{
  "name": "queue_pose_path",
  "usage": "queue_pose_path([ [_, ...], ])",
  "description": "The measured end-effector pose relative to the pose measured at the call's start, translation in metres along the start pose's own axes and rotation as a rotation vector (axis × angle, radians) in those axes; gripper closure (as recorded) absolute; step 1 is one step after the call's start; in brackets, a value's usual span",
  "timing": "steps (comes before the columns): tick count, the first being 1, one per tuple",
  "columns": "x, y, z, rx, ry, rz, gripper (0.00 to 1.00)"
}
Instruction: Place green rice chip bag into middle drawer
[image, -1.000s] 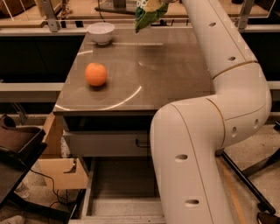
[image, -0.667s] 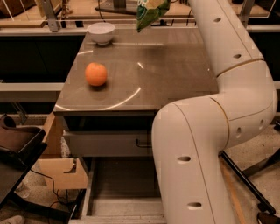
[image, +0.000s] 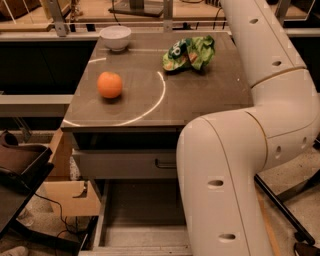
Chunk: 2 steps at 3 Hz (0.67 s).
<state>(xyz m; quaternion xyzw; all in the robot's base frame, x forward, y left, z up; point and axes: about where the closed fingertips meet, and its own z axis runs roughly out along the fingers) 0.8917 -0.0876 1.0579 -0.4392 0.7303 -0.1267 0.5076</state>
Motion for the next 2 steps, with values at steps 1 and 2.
queue_pose_path([
  [1,0.0001,0.0002,0.0003,0.0,0.0,0.0,1.0],
  [2,0.0012,0.0043,0.0053,-0.008,0.003,-0.001,0.73],
])
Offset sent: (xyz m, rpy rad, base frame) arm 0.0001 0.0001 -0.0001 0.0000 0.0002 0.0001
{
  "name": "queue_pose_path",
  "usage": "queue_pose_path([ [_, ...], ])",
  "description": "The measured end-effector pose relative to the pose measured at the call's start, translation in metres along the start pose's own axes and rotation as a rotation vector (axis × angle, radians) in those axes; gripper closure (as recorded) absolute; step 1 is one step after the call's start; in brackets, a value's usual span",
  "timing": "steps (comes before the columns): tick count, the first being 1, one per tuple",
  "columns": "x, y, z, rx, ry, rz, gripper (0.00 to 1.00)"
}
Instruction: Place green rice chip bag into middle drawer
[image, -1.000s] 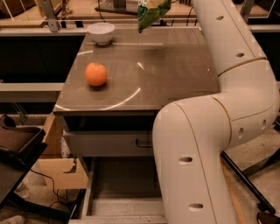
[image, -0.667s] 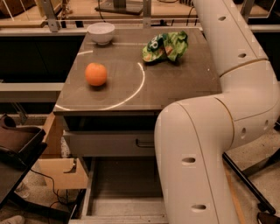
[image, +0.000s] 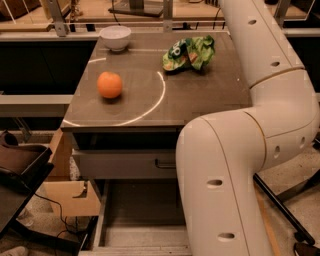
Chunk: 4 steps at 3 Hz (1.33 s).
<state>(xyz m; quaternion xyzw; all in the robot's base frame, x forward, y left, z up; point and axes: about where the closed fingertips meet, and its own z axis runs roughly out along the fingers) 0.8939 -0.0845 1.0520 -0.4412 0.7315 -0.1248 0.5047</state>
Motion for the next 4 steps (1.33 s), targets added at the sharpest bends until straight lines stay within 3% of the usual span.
queue_pose_path([
  [3,0.0021,0.0081,0.0099,-0.014,0.006,-0.001,0.04],
  [4,0.0025,0.0097,0.0118,-0.017,0.007,-0.002,0.0],
])
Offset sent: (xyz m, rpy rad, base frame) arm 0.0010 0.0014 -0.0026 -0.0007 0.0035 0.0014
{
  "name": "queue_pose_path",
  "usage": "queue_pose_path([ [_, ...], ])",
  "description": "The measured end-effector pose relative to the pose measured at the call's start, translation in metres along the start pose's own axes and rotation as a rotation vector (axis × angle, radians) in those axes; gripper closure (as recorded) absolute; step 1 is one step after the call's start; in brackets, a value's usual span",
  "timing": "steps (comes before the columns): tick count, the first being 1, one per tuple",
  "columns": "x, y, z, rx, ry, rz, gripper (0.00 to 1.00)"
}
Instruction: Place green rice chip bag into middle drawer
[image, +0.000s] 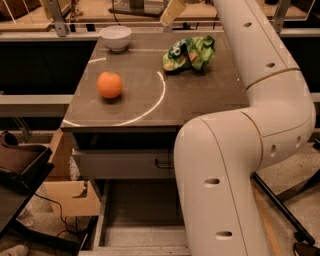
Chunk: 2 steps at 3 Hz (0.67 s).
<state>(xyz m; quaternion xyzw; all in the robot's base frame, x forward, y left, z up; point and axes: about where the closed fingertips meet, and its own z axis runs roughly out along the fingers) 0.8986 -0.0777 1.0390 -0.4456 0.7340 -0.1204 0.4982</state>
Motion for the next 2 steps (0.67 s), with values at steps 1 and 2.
queue_pose_path([
  [1,0.0,0.0001,0.0001,0.0,0.0,0.0,0.0],
  [2,0.0048,0.0034,0.0032,-0.01,0.011,0.006,0.0],
])
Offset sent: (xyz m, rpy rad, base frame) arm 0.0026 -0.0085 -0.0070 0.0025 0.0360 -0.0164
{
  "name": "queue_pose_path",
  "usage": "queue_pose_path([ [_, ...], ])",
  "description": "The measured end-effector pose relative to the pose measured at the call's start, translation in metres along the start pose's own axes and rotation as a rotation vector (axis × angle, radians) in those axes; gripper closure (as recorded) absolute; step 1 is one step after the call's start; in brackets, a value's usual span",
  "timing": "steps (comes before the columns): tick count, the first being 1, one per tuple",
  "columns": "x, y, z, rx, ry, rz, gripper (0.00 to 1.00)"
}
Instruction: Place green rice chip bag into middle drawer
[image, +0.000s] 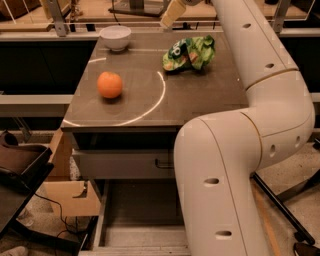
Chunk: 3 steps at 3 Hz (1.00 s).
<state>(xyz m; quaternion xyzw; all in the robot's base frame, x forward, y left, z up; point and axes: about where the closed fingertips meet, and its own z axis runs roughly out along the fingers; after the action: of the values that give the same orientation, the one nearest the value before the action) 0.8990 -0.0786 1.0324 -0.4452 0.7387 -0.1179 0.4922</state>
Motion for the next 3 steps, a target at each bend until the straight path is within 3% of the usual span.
queue_pose_path([
  [1,0.021,0.008,0.0,-0.031,0.075,0.001,0.0],
  [3,0.061,0.036,-0.019,-0.149,0.271,-0.064,0.0],
])
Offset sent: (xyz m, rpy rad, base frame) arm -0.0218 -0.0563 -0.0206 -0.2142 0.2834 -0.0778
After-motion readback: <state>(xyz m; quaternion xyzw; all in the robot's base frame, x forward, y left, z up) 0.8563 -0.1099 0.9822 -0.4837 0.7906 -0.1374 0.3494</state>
